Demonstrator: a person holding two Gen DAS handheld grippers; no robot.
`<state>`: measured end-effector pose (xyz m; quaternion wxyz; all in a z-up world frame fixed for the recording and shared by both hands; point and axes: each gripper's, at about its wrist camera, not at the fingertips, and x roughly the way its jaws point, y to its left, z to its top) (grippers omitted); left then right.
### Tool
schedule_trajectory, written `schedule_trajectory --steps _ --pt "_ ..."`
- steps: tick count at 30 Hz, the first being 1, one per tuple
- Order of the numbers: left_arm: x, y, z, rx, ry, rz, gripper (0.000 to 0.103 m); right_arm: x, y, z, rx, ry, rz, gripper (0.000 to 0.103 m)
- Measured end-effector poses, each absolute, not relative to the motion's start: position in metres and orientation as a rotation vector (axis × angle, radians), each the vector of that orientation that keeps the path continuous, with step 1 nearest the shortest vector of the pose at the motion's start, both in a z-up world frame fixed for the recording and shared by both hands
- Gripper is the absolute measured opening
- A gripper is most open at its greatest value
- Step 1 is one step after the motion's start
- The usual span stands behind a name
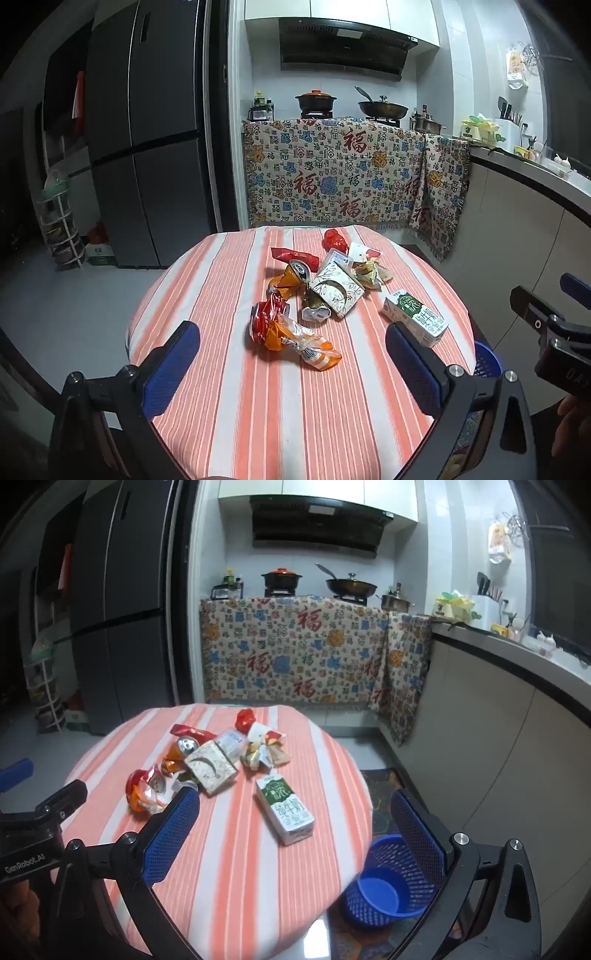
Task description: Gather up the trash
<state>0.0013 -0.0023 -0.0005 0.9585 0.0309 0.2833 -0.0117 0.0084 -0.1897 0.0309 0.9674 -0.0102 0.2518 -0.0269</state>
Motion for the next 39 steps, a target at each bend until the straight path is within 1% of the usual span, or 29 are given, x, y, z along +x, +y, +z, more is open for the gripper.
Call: schedule_trajectory --steps 3,5,10,25,39 --pt "-0.005 0.002 0.000 0.014 0.539 -0.030 0.102 0.011 -0.189 0.030 -0.029 0.518 -0.046 0.103" --pt "-0.006 0.009 0.000 -0.005 0.551 -0.042 0.102 0.014 -0.188 0.028 -0.030 0.519 -0.043 0.103" --pt "-0.006 0.008 0.001 -0.001 0.559 -0.039 0.102 0.009 -0.192 0.038 -0.039 0.511 -0.043 0.103" --pt "-0.012 0.005 0.010 0.007 0.559 -0.047 0.102 0.007 -0.183 0.030 -0.043 0.496 -0.050 0.103" --pt "-0.011 0.005 0.009 0.008 0.560 -0.046 0.102 0.000 -0.182 0.035 -0.044 0.502 -0.040 0.103"
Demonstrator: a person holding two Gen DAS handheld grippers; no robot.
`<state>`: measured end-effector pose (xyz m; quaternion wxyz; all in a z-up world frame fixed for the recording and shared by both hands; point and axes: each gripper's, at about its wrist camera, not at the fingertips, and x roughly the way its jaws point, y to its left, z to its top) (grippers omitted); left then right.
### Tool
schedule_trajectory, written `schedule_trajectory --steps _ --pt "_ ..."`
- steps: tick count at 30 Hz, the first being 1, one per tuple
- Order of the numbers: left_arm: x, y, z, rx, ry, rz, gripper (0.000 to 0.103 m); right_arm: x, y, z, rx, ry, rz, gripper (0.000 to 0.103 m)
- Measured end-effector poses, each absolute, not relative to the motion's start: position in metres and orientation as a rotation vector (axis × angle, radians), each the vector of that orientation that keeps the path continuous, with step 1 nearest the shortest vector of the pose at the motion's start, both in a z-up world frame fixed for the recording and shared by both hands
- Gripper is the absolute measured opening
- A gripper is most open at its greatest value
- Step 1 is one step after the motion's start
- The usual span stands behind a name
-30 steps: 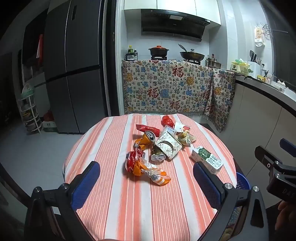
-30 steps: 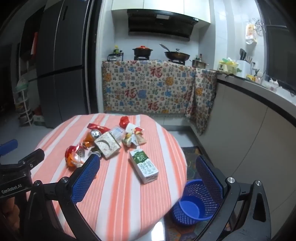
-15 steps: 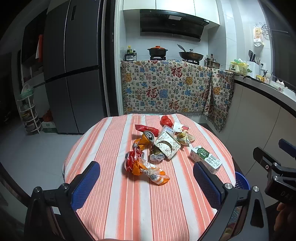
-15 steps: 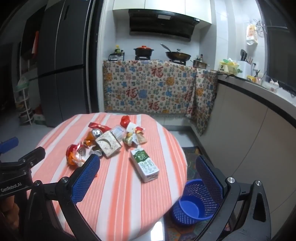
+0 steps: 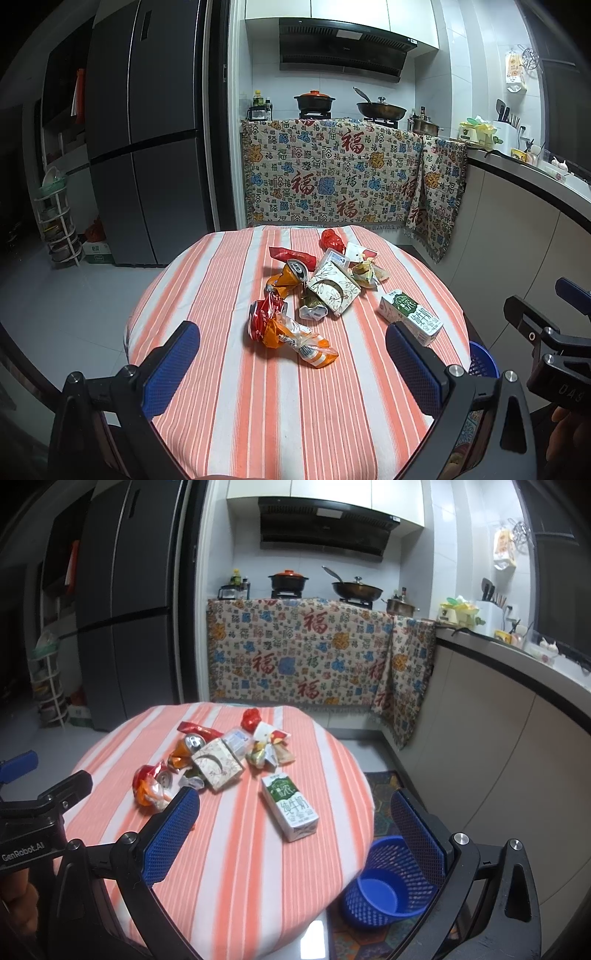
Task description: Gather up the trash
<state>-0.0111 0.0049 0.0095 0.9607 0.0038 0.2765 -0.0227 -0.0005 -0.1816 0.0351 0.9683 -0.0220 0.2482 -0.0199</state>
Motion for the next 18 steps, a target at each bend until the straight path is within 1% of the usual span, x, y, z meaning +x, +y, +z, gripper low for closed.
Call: schedule_trajectory --steps 18 --pt "-0.0059 0.0050 0.0029 0.018 0.565 -0.041 0.102 0.0012 -0.1836 0.0325 -0.048 0.511 -0.033 0.103"
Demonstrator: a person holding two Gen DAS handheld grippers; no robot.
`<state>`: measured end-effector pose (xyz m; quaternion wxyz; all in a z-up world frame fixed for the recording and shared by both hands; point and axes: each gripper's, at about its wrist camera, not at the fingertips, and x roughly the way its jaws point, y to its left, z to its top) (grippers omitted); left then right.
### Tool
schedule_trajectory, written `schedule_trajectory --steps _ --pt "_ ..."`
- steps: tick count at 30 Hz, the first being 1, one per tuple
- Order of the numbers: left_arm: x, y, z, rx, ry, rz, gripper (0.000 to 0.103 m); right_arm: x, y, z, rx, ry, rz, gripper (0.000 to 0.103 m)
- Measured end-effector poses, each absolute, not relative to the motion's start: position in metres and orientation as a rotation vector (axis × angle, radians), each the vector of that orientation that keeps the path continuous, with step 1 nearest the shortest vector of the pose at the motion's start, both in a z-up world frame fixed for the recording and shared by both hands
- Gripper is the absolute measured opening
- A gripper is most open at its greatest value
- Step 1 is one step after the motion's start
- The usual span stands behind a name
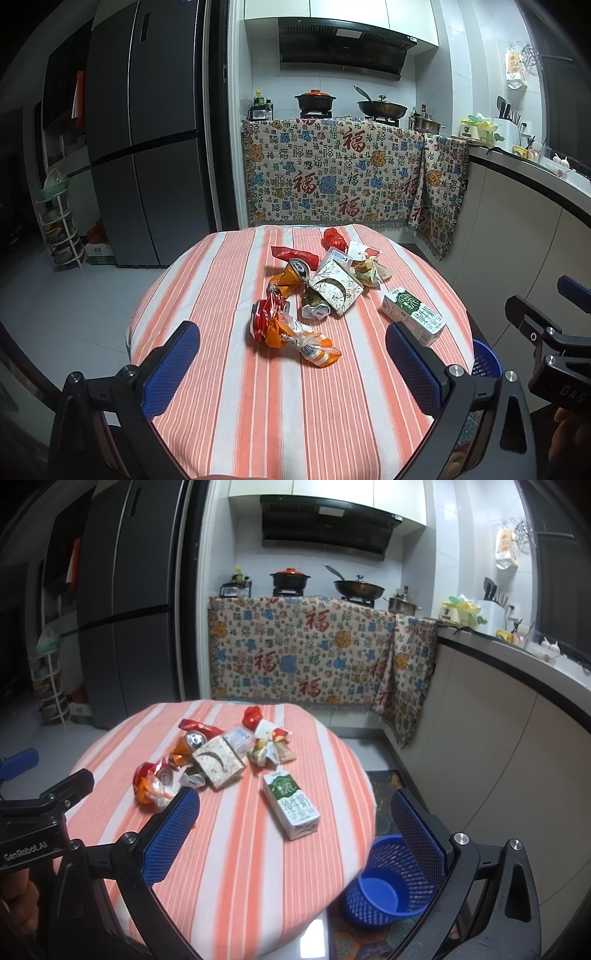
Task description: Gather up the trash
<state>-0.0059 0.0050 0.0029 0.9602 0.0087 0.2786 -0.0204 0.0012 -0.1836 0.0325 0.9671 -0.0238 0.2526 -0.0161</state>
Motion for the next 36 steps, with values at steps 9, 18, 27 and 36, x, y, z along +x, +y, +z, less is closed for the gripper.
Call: schedule_trajectory --steps 9,18,27,36 --pt "-0.0049 0.0053 0.0026 0.020 0.563 -0.042 0.102 0.0012 -0.1829 0.0321 -0.049 0.510 -0.034 0.103" --pt "-0.0050 0.0049 0.0024 0.020 0.563 -0.041 0.102 0.0010 -0.1831 0.0318 -0.049 0.510 -0.033 0.103" --pt "-0.0048 0.0047 0.0013 0.022 0.564 -0.040 0.102 0.0011 -0.1826 0.0313 -0.050 0.514 -0.035 0.103" --pt "-0.0022 0.0047 -0.0029 0.031 0.571 -0.036 0.102 0.0016 -0.1840 0.0255 -0.052 0.525 -0.033 0.103"
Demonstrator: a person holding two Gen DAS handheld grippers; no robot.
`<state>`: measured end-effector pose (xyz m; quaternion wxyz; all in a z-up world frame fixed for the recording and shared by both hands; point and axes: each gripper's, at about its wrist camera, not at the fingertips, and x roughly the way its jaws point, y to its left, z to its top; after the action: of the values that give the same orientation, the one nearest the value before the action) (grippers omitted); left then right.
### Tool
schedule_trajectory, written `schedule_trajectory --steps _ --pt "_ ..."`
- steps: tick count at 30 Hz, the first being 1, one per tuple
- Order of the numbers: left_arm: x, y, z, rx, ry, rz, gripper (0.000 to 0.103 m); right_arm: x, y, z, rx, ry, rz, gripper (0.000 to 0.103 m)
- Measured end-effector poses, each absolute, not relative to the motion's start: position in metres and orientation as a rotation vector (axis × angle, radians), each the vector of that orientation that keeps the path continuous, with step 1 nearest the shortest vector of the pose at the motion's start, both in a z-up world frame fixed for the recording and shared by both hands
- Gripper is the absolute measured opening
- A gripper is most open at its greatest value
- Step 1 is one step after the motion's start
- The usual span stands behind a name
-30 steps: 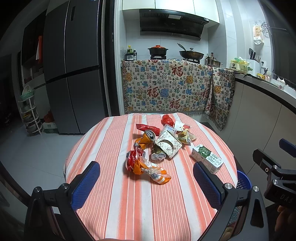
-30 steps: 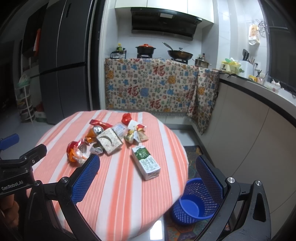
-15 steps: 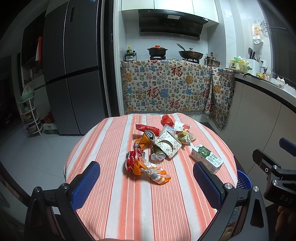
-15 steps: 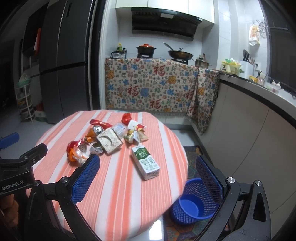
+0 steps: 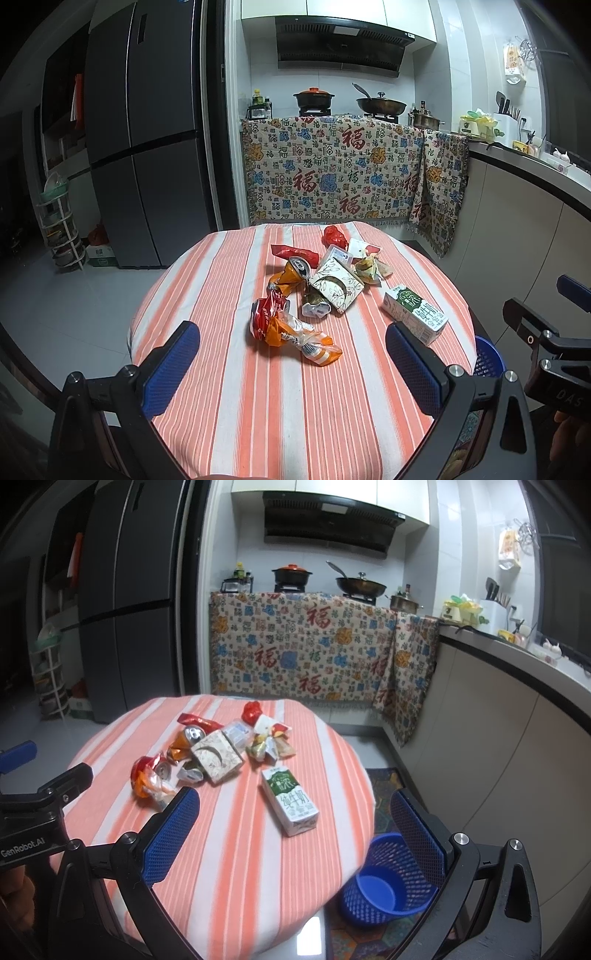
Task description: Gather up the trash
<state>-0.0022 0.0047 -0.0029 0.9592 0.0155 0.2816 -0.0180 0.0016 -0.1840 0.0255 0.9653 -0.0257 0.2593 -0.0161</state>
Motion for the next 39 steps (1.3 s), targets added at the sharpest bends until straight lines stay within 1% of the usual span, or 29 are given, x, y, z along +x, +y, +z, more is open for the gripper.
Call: schedule_trajectory --steps 29,35,39 --pt "0.008 -0.004 -0.023 0.050 0.625 -0.027 0.102 0.017 -0.193 0.006 -0.068 0.568 -0.062 0.103" --pt "0.020 0.000 -0.044 0.031 0.679 -0.024 0.102 0.024 -0.194 -0.002 -0.073 0.584 -0.059 0.103" --pt "0.036 0.009 -0.071 -0.007 0.749 -0.017 0.102 0.036 -0.196 -0.023 -0.045 0.621 -0.004 0.103"
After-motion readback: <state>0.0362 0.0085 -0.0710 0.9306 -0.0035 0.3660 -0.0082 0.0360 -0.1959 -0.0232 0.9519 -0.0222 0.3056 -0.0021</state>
